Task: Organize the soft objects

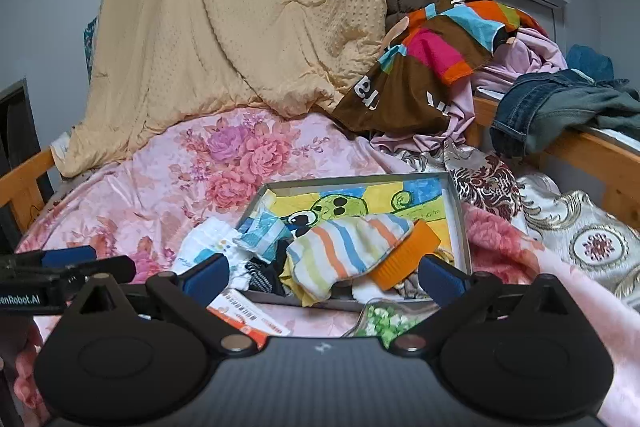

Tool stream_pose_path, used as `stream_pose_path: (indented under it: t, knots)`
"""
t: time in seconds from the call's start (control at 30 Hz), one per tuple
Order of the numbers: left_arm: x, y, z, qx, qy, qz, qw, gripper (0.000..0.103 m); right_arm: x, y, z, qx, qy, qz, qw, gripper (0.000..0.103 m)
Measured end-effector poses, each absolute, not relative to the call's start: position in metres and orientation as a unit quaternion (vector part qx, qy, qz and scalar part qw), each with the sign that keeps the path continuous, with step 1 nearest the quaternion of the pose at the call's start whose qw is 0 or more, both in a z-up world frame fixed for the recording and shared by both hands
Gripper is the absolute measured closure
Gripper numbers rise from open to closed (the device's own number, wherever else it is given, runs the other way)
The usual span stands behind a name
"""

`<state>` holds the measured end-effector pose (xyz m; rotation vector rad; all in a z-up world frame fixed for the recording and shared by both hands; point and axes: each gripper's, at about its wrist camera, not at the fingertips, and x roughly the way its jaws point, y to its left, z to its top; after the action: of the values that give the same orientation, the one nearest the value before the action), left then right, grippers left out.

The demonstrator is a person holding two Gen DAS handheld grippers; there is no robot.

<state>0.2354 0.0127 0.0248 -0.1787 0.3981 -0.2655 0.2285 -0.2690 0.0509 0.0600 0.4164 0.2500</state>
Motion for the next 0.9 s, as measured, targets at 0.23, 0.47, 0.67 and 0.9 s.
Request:
stream_pose_path:
  t: [0.23, 0.47, 0.67, 0.9]
  knots:
    - [0.206, 0.016, 0.021, -0.094, 0.189, -0.123, 0.970, 0.001, 0.198, -0.267, 0.052, 0.019, 0.193, 0.127, 0.973, 0.000]
    - [0.185, 0.017, 0.018, -0.094, 0.190, -0.120, 0.970, 0.001, 0.175, -0.264, 0.050, 0.021, 0.181, 0.130, 0.975, 0.000]
    - [0.169, 0.016, 0.019, -0.078, 0.181, -0.109, 0.974, 0.001, 0.162, -0.267, 0.042, 0.037, 0.185, 0.124, 0.974, 0.000]
    - [0.155, 0.017, 0.016, -0.069, 0.180, -0.103, 0.976, 0.001, 0.146, -0.270, 0.032, 0.053, 0.185, 0.111, 0.975, 0.000]
